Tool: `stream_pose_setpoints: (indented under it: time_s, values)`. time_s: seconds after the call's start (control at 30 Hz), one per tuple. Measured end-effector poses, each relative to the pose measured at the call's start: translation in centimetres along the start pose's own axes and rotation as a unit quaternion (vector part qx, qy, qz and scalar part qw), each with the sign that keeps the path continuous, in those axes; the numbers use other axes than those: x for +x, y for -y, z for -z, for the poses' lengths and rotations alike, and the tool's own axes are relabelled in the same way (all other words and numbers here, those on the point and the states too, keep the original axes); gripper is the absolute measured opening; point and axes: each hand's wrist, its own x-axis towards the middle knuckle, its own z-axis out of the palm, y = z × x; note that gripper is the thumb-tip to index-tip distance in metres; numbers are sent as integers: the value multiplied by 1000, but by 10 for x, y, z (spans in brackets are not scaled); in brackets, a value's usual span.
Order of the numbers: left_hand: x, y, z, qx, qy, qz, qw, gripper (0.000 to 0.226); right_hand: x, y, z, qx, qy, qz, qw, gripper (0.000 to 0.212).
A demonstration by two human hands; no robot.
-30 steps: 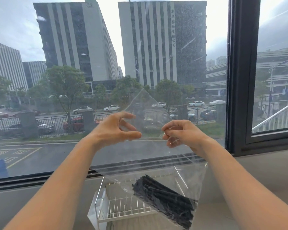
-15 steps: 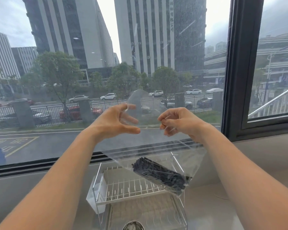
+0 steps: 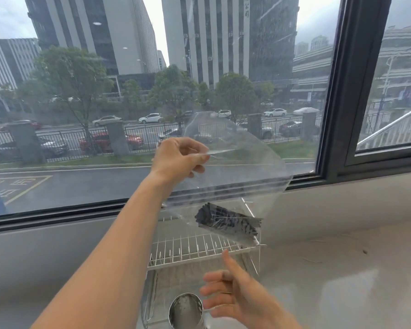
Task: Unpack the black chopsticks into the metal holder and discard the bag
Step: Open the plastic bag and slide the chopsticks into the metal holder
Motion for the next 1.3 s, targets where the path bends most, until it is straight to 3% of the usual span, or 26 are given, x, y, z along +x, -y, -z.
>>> stream_pose_setpoints:
  time_s: [0.07,0.13,0.2,0.3,0.37,0.43,0.5,0.57,0.63,0.67,0.73,0.83,0.93,1.03,1.3]
  values:
    - [-1,-3,-2,-33,-6,-5,999,10,20,-14,-4,149,11,6,989,109]
    - [-3,-3,-1,-66,-14,-6,998,11,37,-11,-8,305,13,103,947,123]
    - [-7,4,4,-92,-22,5,995,13,48,5,-9,381,5,197,903,131]
    - [-14,25,12,-119,-27,32,992,16,53,33,-6,405,44,285,868,124]
    - [-19,44,16,-146,-34,54,987,17,55,45,-1,410,55,315,854,97]
    - [-27,65,19,-175,-42,71,981,17,60,52,5,401,38,330,854,44]
    - [-37,88,21,-178,-44,86,979,21,65,59,11,378,26,332,864,19]
    - [-47,115,26,-169,-52,116,977,35,69,66,16,351,-4,321,879,34]
    - [-55,142,34,-161,-74,146,973,62,73,69,25,309,-49,310,898,60]
    - [-57,153,40,-167,-102,151,969,76,74,70,27,279,-75,303,908,62]
    - [-60,168,52,-185,-177,140,957,89,77,70,32,225,-137,297,918,41]
    - [-59,178,66,-115,-206,102,967,83,82,66,25,109,-211,291,927,16]
    - [-57,181,67,-7,-71,96,993,84,89,57,4,44,-223,288,930,19]
    - [-59,190,57,-4,16,116,993,91,96,44,-15,-6,-223,284,933,17]
    - [-95,238,50,-2,-23,164,986,43,110,2,-27,-86,-227,264,933,14]
